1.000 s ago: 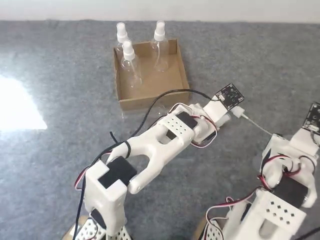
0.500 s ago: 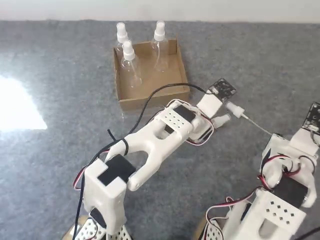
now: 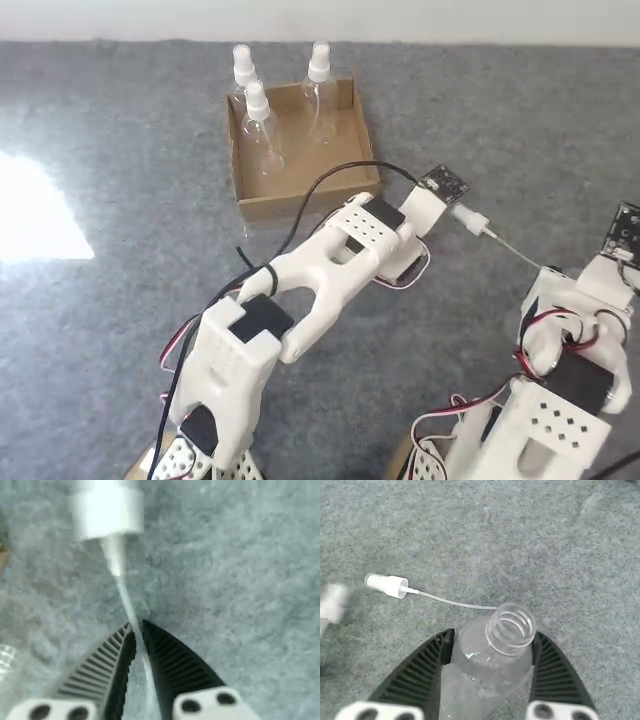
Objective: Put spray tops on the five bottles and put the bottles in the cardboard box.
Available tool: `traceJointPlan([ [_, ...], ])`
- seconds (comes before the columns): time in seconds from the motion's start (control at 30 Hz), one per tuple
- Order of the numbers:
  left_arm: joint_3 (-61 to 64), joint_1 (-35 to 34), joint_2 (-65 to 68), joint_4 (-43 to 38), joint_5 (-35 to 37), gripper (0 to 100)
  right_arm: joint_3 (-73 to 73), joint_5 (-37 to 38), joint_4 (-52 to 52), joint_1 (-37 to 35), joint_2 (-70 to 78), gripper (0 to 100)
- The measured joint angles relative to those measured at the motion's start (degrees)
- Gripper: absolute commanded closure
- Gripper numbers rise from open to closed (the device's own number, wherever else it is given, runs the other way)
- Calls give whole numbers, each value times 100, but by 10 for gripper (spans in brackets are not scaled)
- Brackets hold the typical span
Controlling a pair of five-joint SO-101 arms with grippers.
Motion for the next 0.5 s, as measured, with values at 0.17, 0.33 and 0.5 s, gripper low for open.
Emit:
traceJointPlan([
  [0.17, 0, -9, 0, 466, -9, 989, 0, 0, 0, 0, 0, 851],
  [0.33, 0, -149, -44, 1037, -9, 990, 0, 0, 0, 0, 0, 851],
  [0.5, 0, -404, -466, 1609, -220, 990, 0, 0, 0, 0, 0, 851],
])
